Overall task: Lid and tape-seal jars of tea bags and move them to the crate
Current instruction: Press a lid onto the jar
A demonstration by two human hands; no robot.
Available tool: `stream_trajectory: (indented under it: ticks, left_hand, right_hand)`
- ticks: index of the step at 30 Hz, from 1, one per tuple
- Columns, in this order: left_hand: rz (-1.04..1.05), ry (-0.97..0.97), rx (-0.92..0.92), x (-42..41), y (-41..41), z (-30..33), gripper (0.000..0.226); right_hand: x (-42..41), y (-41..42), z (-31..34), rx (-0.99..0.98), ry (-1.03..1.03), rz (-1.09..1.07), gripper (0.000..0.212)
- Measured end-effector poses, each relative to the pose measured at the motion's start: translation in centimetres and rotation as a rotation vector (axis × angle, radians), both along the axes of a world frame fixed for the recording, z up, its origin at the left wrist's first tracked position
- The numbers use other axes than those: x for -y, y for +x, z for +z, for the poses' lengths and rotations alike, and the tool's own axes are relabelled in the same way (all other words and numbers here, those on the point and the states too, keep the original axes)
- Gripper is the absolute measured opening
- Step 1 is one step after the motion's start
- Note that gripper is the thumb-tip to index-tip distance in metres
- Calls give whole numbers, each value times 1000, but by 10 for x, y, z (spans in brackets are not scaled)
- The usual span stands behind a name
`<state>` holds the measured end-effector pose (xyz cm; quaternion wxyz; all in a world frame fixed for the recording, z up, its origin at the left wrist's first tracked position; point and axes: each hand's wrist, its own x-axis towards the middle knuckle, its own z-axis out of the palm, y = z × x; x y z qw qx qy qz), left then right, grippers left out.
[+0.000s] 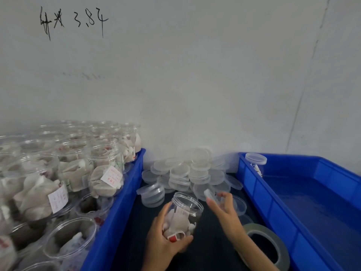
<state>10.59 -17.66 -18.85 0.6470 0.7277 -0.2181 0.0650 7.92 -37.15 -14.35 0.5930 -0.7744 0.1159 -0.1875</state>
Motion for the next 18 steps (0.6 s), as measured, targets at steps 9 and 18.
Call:
stream_trajectory:
  ticks: [9,18]
  left_hand:
    - [-27,136,-72,-2,0,4,85]
    - [-100,58,-96,-1,2,1,92]
  right_hand:
    - [-24,-10,36,46,-33,404,56]
    - [-16,-5,26,-4,-161,352,55]
